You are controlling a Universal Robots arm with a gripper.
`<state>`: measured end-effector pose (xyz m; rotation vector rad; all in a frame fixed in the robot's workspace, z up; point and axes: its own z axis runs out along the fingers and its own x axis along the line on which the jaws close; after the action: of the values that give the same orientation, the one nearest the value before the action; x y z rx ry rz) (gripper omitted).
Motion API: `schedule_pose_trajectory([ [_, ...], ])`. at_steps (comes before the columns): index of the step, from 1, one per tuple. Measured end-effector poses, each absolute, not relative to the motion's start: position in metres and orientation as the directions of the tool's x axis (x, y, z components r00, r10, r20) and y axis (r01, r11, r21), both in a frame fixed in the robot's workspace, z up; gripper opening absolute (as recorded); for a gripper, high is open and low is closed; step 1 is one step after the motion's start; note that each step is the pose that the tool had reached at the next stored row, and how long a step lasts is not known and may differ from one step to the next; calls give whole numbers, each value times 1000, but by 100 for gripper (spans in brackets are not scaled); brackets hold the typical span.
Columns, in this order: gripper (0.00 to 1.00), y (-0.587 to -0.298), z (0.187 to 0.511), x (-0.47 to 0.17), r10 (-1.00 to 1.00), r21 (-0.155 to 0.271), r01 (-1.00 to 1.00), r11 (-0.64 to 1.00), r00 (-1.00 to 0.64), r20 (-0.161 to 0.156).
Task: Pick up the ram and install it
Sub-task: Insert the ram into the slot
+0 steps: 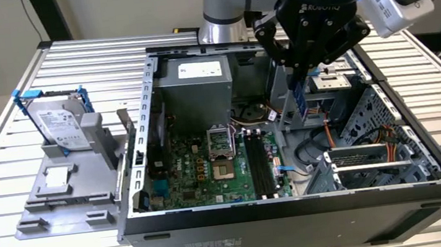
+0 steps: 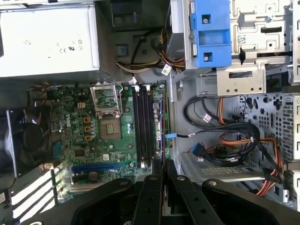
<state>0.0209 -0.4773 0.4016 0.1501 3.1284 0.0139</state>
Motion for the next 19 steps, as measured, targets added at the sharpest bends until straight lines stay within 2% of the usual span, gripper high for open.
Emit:
schedule_pose_trajectory([
  [9, 0, -477, 385, 25, 136, 9, 136, 991, -991, -9],
  [19, 0, -477, 367, 28, 76, 7, 76, 997, -997, -9],
])
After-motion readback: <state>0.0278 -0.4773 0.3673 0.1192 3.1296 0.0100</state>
